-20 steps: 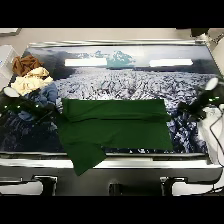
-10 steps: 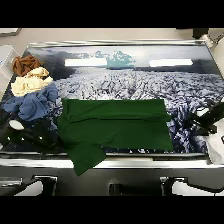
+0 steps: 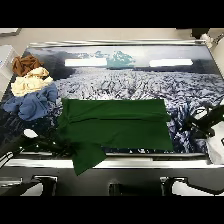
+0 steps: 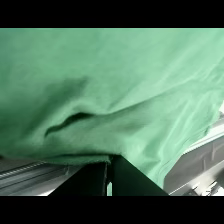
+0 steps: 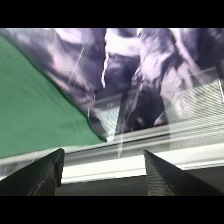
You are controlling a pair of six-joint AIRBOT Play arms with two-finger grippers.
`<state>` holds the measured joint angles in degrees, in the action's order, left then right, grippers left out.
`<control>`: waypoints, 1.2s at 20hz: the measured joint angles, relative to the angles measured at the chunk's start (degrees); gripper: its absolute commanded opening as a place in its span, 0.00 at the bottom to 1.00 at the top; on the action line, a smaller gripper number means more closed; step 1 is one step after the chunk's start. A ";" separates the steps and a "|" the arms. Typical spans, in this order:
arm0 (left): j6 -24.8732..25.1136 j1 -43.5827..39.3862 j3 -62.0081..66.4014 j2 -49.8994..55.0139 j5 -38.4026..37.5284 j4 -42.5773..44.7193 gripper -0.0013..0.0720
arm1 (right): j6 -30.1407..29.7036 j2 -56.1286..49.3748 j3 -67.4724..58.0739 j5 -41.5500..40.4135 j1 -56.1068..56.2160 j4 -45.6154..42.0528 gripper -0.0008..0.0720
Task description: Fold the clothes and pants, and hang the long-sleeved shirts on hangers.
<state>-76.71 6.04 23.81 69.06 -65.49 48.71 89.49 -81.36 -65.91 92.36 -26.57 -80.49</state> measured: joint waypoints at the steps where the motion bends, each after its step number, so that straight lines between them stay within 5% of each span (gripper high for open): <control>1: -0.04 -0.24 -0.09 -0.15 0.39 -0.02 0.06 | -0.57 0.37 2.25 -0.28 0.00 0.15 0.81; 10: -0.20 -0.48 -0.31 -3.34 3.06 1.27 0.06 | -5.95 1.22 19.37 -11.37 0.00 8.74 0.75; 13: -0.22 -0.48 -0.33 -4.07 3.02 1.49 0.06 | -6.36 1.16 20.90 -12.74 -0.02 11.52 0.52; 15: -0.20 -0.44 -0.20 -4.31 2.82 1.60 0.06 | -6.80 1.11 21.92 -13.73 -0.02 12.15 0.07; 24: 0.22 4.50 15.26 -6.29 -4.35 5.70 0.06 | -8.26 3.48 12.04 -13.11 1.53 15.69 0.06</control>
<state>-76.49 10.55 39.07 62.76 -69.84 54.41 81.23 -77.89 -53.87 79.24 -25.04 -64.79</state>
